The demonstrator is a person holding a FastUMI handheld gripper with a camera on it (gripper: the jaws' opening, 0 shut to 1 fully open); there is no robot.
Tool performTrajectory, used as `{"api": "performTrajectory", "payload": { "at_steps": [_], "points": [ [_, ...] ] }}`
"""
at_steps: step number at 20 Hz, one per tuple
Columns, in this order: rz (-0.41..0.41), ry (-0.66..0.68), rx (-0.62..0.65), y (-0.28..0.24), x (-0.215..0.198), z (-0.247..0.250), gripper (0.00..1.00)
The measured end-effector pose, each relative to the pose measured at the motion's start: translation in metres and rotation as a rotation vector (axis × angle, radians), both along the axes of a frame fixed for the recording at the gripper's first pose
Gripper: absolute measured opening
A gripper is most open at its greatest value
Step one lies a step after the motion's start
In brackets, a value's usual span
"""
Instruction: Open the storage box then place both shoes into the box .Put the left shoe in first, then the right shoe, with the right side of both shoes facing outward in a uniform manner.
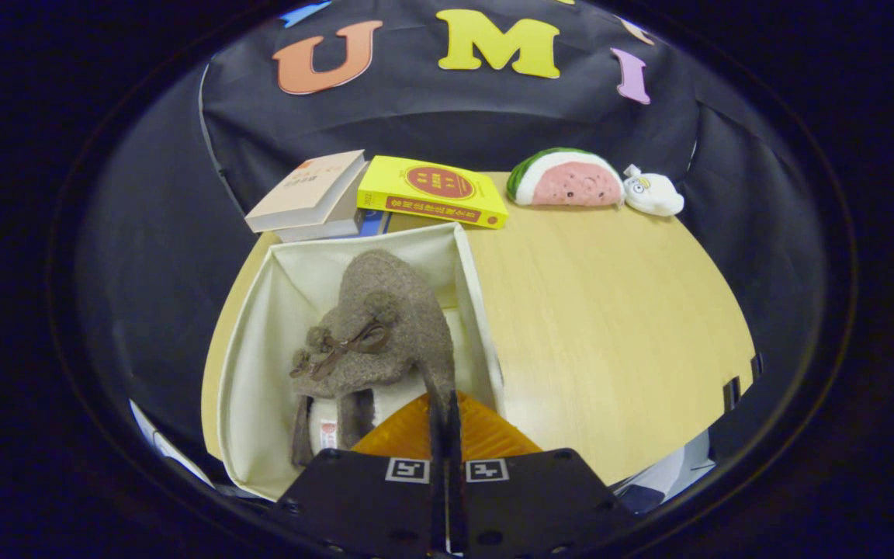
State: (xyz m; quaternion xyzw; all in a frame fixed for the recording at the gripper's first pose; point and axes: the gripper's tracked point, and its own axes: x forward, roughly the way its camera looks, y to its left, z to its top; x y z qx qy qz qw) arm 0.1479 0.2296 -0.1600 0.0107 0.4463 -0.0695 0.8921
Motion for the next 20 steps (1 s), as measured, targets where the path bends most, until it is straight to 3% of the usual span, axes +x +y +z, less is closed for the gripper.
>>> {"api": "performTrajectory", "payload": {
  "at_steps": [6, 8, 11, 14, 18, 20],
  "points": [
    [0.031, -0.043, 0.008, 0.002, -0.007, 0.005, 0.10],
    [0.037, -0.090, 0.007, -0.003, -0.007, 0.015, 0.07],
    [0.051, -0.187, 0.005, -0.010, -0.009, 0.040, 0.11],
    [0.057, -0.297, 0.005, -0.021, -0.013, 0.069, 0.29],
    [0.060, -0.413, 0.011, -0.039, -0.023, 0.104, 0.97],
    [0.049, -0.486, -0.023, -0.054, -0.026, 0.123, 0.96]
  ]
}}
